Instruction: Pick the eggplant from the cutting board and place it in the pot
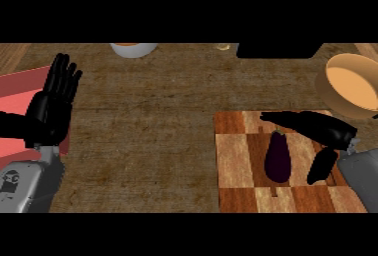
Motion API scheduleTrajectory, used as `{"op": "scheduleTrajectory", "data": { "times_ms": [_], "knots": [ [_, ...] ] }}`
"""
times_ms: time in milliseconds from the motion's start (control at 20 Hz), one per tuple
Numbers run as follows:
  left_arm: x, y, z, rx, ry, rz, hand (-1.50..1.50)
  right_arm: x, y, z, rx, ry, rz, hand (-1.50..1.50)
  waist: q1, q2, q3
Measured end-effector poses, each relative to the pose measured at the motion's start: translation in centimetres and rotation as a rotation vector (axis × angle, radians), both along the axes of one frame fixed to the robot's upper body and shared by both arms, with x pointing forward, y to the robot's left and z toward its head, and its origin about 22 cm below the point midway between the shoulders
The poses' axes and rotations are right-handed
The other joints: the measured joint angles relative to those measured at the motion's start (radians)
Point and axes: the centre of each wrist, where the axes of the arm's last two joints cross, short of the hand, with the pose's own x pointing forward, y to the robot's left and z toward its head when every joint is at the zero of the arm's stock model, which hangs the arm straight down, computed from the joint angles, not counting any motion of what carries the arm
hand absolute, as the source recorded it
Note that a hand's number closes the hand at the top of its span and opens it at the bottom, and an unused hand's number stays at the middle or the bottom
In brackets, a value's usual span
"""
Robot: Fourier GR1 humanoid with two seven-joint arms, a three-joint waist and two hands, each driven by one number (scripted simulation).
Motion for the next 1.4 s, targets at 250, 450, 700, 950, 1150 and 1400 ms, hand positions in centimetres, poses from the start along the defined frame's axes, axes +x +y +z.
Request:
{"op": "scheduleTrajectory", "data": {
  "times_ms": [250,450,700,950,1150,1400],
  "knots": [
    [0.0,0.0,0.1,0.001,0.002,-0.004,0.00,0.5,1.2,-2.2,0.008,-0.001,-0.001,-1.50,0.001,0.000,0.000],
    [-0.4,-0.3,0.4,0.000,0.001,0.000,0.00,0.7,1.9,-3.6,0.013,0.006,0.017,-1.50,0.002,0.000,0.000],
    [-0.5,0.5,-0.1,-0.003,0.005,0.003,0.00,1.2,2.2,-4.2,0.024,0.012,0.049,1.50,0.001,-0.003,-0.005],
    [-0.3,0.3,-0.3,-0.002,-0.003,0.002,0.00,0.6,3.6,-4.5,0.034,-0.071,0.147,1.50,-0.002,-0.010,-0.013],
    [-0.2,0.6,-0.2,0.002,0.003,0.002,0.00,0.4,4.4,-4.6,0.038,-0.103,0.189,1.50,-0.003,-0.011,-0.015],
    [-0.5,0.2,-0.2,-0.002,0.003,0.005,0.00,-0.4,5.1,-4.3,0.028,-0.148,0.190,1.50,-0.004,-0.010,-0.015]
  ]
}}
